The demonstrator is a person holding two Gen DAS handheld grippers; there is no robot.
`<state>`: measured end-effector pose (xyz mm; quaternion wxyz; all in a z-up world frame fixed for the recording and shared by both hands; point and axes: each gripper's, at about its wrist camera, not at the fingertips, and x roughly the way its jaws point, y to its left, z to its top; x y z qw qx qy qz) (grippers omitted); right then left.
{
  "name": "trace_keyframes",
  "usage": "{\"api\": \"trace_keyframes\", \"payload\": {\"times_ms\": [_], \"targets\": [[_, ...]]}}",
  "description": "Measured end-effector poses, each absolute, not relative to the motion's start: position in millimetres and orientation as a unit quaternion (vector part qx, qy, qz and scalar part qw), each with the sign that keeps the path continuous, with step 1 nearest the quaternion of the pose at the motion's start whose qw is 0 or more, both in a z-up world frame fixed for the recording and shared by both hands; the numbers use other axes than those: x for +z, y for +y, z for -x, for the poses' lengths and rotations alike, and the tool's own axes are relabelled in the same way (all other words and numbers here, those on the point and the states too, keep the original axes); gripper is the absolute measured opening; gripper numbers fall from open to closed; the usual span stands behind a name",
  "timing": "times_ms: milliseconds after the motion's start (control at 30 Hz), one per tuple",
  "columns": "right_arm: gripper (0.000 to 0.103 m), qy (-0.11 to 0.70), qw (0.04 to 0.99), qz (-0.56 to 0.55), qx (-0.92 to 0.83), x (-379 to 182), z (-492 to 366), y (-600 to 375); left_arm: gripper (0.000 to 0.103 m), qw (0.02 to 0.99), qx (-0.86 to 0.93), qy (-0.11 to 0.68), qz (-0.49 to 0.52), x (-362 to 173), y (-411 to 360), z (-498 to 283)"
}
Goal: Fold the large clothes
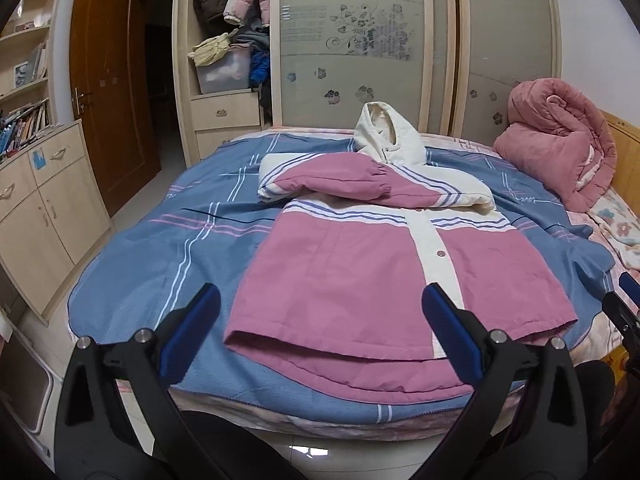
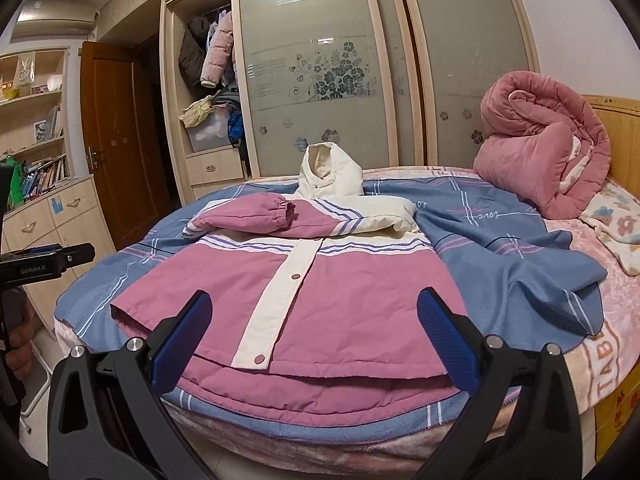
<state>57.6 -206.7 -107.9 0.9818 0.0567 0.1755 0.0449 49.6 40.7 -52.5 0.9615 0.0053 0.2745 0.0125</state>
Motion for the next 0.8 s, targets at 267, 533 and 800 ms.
{"api": "trace_keyframes", "payload": {"times_ms": [267, 533, 800], "targets": [[0.102, 0.171, 0.983, -0.055, 0.039, -106.2, -49.9, -206.1, 0.101, 0.963, -0.003, 0.27, -0.007, -51.0, 36.3, -44.9], [0.102, 0.175, 0.982, -0.057, 0.035, -107.8, -50.8, -204.6, 0.101, 0.963, -0.012, 0.27, -0.009, -51.6, 33.5, -45.7], [0.102, 0.223, 0.965, -0.075, 0.114, -99.6, -98.9, -201.2, 0.101, 0.961, -0.029, 0.274, 0.008, -61.9, 41.5, -51.2]]}}
